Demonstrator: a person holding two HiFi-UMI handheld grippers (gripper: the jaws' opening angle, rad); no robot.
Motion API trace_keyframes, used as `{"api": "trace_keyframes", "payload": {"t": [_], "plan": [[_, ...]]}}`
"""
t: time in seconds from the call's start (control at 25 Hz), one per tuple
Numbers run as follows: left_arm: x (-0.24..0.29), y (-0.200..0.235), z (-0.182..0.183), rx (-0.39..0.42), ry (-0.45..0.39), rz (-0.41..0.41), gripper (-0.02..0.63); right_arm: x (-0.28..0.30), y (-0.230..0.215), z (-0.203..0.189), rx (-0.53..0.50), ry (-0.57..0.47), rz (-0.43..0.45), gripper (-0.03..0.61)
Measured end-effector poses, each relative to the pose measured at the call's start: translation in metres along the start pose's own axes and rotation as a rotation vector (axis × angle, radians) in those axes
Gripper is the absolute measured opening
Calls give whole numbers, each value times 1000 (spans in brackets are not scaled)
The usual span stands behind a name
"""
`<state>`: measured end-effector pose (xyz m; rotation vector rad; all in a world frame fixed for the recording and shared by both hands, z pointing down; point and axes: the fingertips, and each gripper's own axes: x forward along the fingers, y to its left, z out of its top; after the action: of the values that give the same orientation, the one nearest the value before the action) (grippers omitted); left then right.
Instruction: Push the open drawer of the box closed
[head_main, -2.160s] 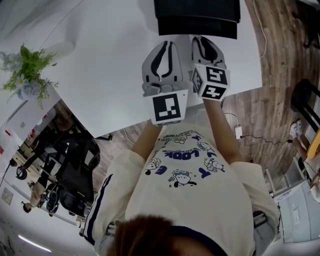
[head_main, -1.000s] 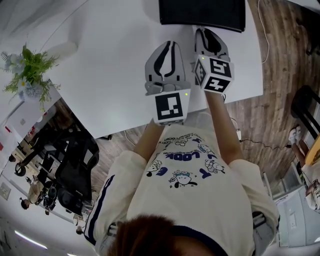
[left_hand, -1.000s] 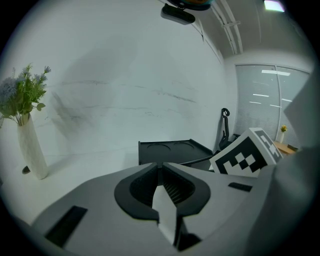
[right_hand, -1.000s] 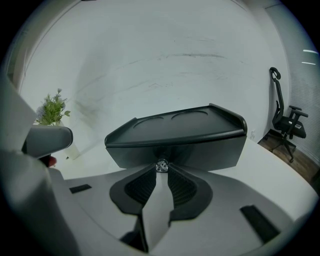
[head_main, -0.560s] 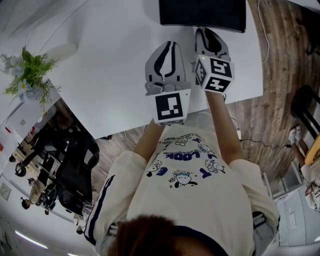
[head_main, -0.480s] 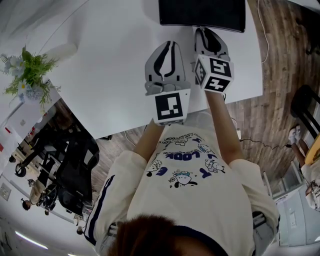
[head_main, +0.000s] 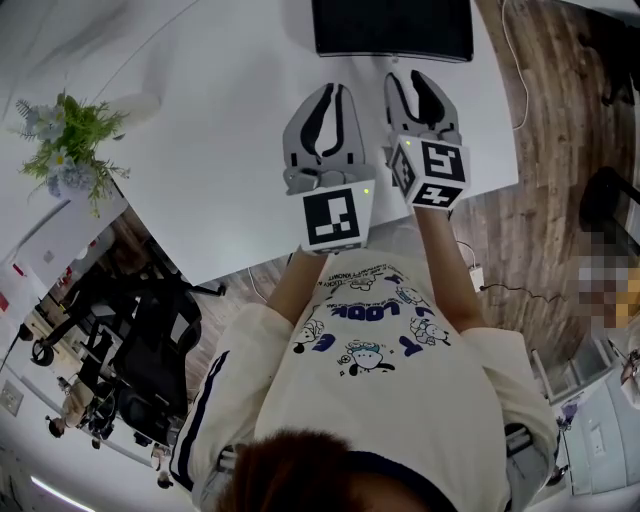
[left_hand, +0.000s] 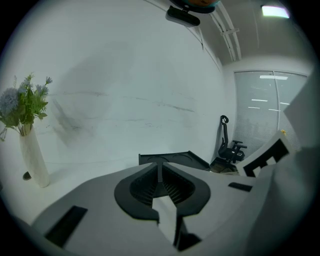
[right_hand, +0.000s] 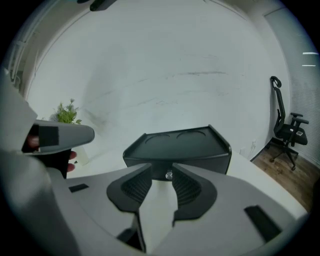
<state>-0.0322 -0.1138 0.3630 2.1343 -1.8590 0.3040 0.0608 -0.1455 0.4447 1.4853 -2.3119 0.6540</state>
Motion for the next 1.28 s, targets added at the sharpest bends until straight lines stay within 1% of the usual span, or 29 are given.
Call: {"api": "trace_keyframes", "payload": {"t": [0.08,0.12,0.2,0.36,0.52,0.92,1.28], "plan": [[-6,0,10,0,-29,-6,37,-17,6,14,-19,-52,-11,77],[-10,-1,15,4,-43,-11,37,-26,9,21,-32,-79,-18,63],[-18,-3,23,18,-68,-19,37,-43,13,34,-46,-130,-25,55],[-36,-7,39,24,-110,-29,37,-75,25,60,-45,-220,-23,51],[-54,-12,52,35,-143,-40,37,-99,30,75,-59,-273,-31,49],[-87,-15,74,56,-214,-62,37,-139,48,86,-72,-342,-65,44],[-100,-15,80,67,-246,-64,37,-151,58,90,-84,-372,-69,43]]}}
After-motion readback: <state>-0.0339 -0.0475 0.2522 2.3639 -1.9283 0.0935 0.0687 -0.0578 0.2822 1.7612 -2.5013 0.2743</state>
